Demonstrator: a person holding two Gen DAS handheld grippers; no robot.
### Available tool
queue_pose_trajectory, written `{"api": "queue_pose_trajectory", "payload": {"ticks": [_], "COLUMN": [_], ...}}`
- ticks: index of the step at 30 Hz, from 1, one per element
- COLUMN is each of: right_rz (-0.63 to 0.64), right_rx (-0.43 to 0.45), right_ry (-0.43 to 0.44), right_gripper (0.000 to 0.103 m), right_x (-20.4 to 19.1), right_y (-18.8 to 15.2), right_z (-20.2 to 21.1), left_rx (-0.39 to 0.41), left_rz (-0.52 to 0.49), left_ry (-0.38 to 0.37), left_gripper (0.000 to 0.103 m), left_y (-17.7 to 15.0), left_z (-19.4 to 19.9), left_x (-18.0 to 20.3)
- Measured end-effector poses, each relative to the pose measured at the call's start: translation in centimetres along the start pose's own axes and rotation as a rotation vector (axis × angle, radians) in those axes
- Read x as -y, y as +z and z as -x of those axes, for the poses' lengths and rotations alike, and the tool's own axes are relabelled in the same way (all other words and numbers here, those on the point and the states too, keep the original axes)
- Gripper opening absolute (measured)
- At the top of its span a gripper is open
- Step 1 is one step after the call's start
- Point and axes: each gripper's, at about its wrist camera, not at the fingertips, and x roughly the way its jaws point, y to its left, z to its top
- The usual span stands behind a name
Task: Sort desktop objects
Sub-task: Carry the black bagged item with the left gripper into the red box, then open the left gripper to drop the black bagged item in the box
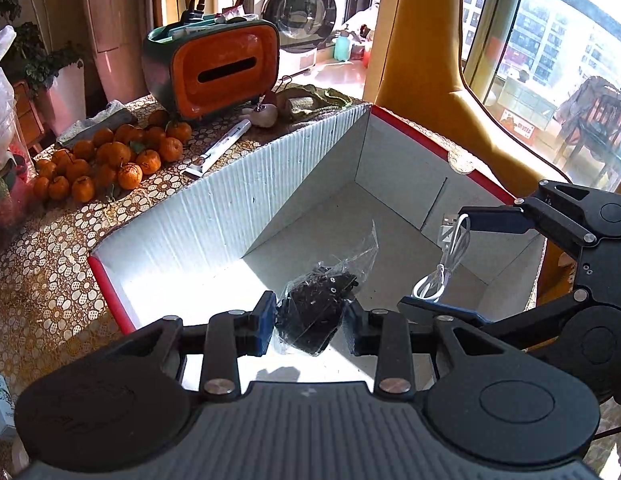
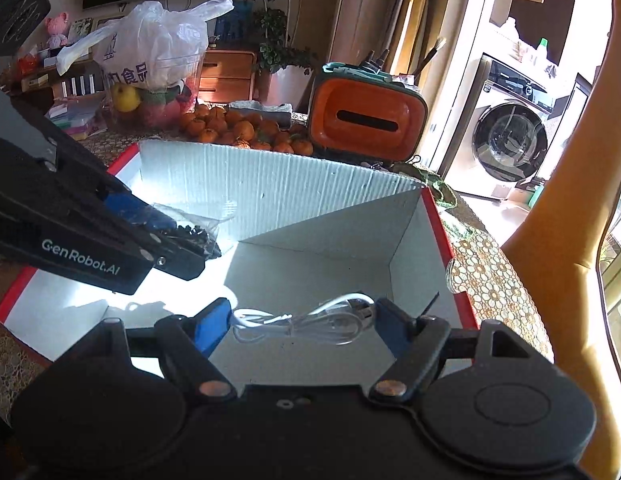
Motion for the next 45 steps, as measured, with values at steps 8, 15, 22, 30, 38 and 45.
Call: {"api": "queue_pose_trajectory", "payload": {"ticks": [8, 15, 22, 30, 38, 45], "right_rz": [0.042, 0.028, 0.066, 0.093, 0.127, 0.115], "right_rx": [-0.108, -0.211, -0.298, -0.323, -0.330, -0.299], "right_ry": [0.022, 0.053, 0.072, 0.078, 0.066, 0.067], "right_gripper": [0.078, 0.077, 0.077, 0.078, 0.086, 0.086], "right_x": [-0.2, 0.6, 0.6, 0.4, 0.1, 0.1], "right_y": [0.2, 0.8, 1.2, 1.2, 1.3, 1.5], "right_z": [-2.9, -4.9, -6.0, -6.2, -6.0, -4.2], "left_rx": [-0.080, -0.178, -0.270, -0.300, -0.271, -0.225], "left_rz": [-0.017, 0.000, 0.015, 0.014, 0.000, 0.013], "left_ry": [0.014, 0.014, 0.015, 0.012, 0.018, -0.004], "left_gripper": [0.033, 0.033, 0.033, 0.034, 0.058, 0.058], "left_y": [1.0, 1.5, 1.8, 1.7, 1.7, 1.6], "left_z": [-3.3, -5.9, -7.4, -7.9, -6.8, -4.5], "left_x": [0.0, -0.1, -0.3, 0.0, 0.3, 0.2]}}
